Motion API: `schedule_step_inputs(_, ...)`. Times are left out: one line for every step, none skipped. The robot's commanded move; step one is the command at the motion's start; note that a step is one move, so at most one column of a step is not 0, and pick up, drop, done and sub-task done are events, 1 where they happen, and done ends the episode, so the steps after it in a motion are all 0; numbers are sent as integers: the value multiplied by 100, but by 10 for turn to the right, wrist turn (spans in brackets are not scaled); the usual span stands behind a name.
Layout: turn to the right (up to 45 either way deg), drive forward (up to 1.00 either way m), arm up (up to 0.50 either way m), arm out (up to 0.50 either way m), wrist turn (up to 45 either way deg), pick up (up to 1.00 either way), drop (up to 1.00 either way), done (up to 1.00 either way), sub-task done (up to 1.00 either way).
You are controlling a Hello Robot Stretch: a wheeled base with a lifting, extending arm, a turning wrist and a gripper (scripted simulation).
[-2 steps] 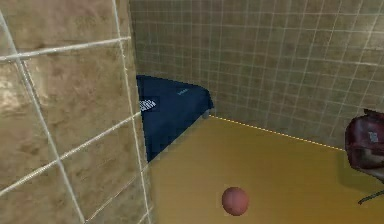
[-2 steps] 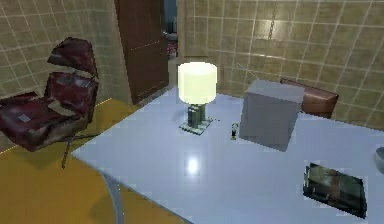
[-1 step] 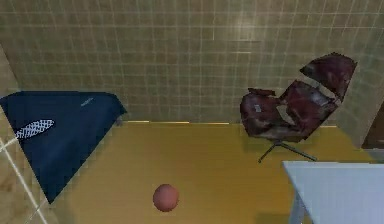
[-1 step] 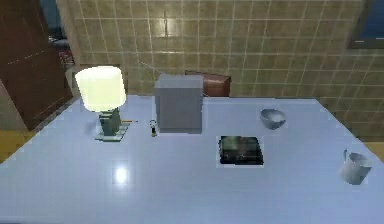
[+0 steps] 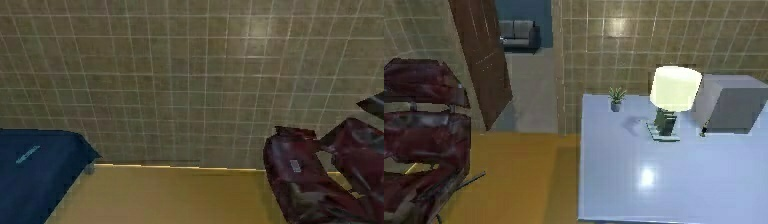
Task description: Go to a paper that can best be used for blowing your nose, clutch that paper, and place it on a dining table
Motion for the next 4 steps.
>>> schedule_step_inputs(450, 0, 0, 0, 0, 0, 0, 0, 0)
schedule_step_inputs(210, 0, 0, 0, 0, 0, 0, 0, 0)
schedule_step_inputs(0, 35, 0, 0, 0, 0, 0, 0, 0)
schedule_step_inputs(150, 0, 0, 0, 0, 0, 0, 0, 0)
